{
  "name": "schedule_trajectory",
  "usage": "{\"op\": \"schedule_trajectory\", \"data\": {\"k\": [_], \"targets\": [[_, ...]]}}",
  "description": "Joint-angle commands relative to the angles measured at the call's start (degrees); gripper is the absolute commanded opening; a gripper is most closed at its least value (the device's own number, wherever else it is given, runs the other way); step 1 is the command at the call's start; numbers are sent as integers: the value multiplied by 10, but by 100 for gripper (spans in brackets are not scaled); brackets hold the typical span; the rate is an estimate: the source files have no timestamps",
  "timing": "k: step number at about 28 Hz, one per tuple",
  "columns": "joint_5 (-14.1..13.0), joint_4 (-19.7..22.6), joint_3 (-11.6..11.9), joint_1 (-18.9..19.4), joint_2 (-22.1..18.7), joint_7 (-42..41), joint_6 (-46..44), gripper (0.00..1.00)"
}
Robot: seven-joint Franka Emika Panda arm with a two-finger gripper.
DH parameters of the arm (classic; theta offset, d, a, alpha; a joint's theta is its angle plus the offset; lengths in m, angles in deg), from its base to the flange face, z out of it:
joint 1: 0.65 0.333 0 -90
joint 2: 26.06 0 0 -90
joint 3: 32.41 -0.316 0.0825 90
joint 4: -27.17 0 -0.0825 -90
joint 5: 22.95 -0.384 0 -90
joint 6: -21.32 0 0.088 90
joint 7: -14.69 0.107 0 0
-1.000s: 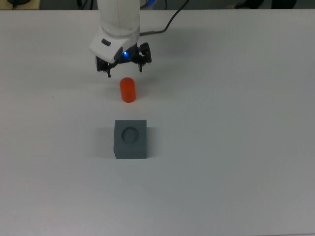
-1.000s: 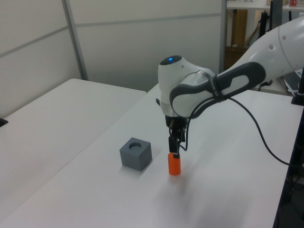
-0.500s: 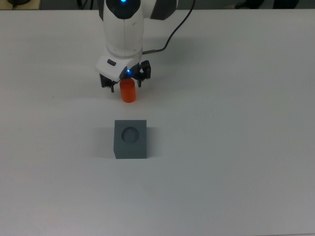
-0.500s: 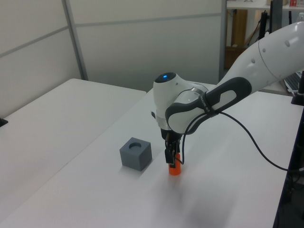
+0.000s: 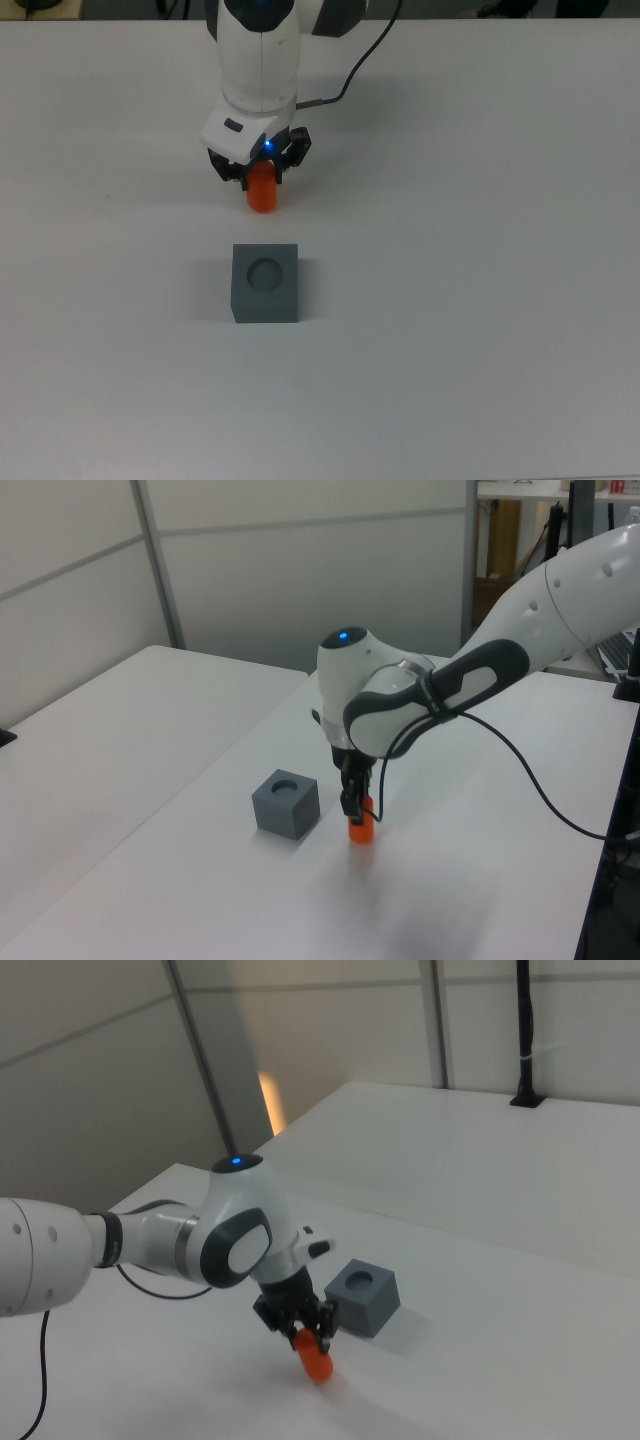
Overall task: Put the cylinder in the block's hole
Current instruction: 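Carry the held cylinder over the grey cube's hole and lower it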
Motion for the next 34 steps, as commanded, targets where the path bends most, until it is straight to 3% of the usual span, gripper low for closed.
{"op": "schedule_trajectory", "data": {"k": [1, 3, 9, 11, 16, 26, 34], "targets": [[-19, -64, 2, -5, -1, 1, -38, 0], [-50, -105, 3, -16, 0, 1, -54, 1], [-114, -174, 4, -21, 8, 7, -48, 3], [-121, -195, 3, -21, 25, 13, -47, 3], [-117, -264, 4, -21, 83, 41, -26, 7], [-101, -262, 3, -19, 119, 42, 26, 7], [-85, -241, 3, -16, 119, 41, 19, 7]]}}
